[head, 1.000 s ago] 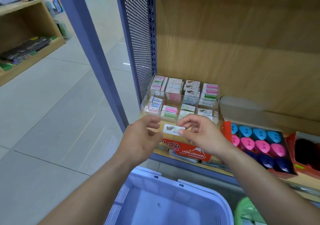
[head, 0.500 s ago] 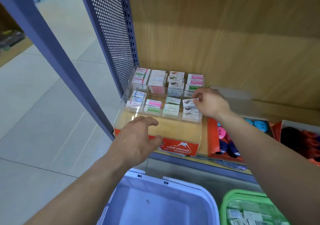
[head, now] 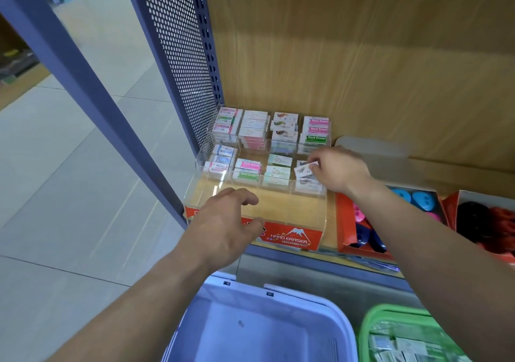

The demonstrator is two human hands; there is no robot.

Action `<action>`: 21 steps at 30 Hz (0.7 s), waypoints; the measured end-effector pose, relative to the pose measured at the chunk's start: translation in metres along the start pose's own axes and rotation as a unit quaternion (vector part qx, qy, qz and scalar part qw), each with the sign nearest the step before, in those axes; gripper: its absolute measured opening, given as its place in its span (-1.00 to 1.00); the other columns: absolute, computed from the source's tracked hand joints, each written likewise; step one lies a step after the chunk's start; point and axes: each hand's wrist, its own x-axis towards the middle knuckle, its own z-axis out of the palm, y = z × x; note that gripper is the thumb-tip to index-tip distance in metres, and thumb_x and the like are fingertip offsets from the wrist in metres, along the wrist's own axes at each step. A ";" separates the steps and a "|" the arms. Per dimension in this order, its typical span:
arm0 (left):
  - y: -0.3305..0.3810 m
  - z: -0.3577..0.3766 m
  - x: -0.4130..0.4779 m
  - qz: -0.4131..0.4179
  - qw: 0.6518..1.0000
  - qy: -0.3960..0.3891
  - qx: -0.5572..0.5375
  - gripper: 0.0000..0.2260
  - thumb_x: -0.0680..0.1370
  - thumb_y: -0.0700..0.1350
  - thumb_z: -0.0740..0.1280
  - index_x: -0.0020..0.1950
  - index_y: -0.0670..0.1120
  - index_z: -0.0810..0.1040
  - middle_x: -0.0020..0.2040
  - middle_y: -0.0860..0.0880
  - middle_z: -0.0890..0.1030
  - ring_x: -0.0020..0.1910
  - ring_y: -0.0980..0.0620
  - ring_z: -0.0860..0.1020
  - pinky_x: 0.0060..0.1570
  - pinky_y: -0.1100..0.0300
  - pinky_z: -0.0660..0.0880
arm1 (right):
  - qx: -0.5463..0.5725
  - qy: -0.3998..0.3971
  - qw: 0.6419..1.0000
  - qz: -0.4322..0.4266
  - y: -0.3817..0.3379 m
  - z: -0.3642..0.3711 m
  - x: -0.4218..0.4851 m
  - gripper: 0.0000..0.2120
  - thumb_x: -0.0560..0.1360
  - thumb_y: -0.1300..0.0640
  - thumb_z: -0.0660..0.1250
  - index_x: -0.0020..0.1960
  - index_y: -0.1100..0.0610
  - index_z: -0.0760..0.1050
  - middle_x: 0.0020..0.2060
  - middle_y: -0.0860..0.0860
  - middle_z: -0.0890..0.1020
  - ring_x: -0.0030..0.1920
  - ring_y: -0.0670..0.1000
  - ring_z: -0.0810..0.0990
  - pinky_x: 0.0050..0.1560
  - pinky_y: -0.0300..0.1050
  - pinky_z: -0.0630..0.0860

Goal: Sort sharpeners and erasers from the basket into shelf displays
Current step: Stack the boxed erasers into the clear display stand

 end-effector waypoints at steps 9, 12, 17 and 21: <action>0.019 -0.002 -0.023 0.021 0.999 -0.031 0.018 -0.64 0.57 0.08 0.38 0.35 0.10 0.49 0.29 0.13 0.50 0.24 0.08 0.50 0.26 0.07 0.48 | 0.033 0.068 0.997 0.013 -0.009 -0.033 -0.052 -0.72 0.60 -0.05 0.24 0.27 -0.08 0.56 0.15 -0.03 0.63 0.13 0.09 0.60 -0.03 -0.02 0.53; 0.039 0.015 -0.042 0.060 0.996 -0.057 0.040 -0.66 0.56 0.06 0.38 0.33 0.08 0.51 0.26 0.09 0.52 0.18 0.05 0.53 0.23 0.08 0.48 | 0.071 0.102 0.992 0.018 -0.001 -0.048 -0.108 -0.72 0.58 -0.07 0.29 0.26 -0.08 0.57 0.16 -0.04 0.61 0.15 0.10 0.60 0.02 0.00 0.54; 0.085 0.072 -0.096 0.148 0.981 -0.114 0.060 -0.63 0.57 0.04 0.36 0.37 0.02 0.49 0.31 0.02 0.51 0.27 -0.01 0.49 0.26 0.12 0.42 | 0.122 0.101 0.986 0.054 0.037 -0.048 -0.226 -0.80 0.52 -0.07 0.40 0.12 -0.07 0.63 0.03 -0.12 0.60 0.00 0.03 0.64 -0.01 -0.06 0.53; 0.117 0.135 -0.142 0.203 0.956 -0.186 0.101 -0.60 0.59 0.07 0.32 0.41 0.01 0.44 0.36 0.01 0.48 0.33 -0.03 0.46 0.30 0.09 0.41 | 0.168 0.079 0.977 0.103 0.094 -0.019 -0.315 -0.82 0.52 -0.03 0.42 0.09 0.00 0.65 -0.01 -0.09 0.65 -0.12 -0.01 0.64 -0.05 -0.08 0.55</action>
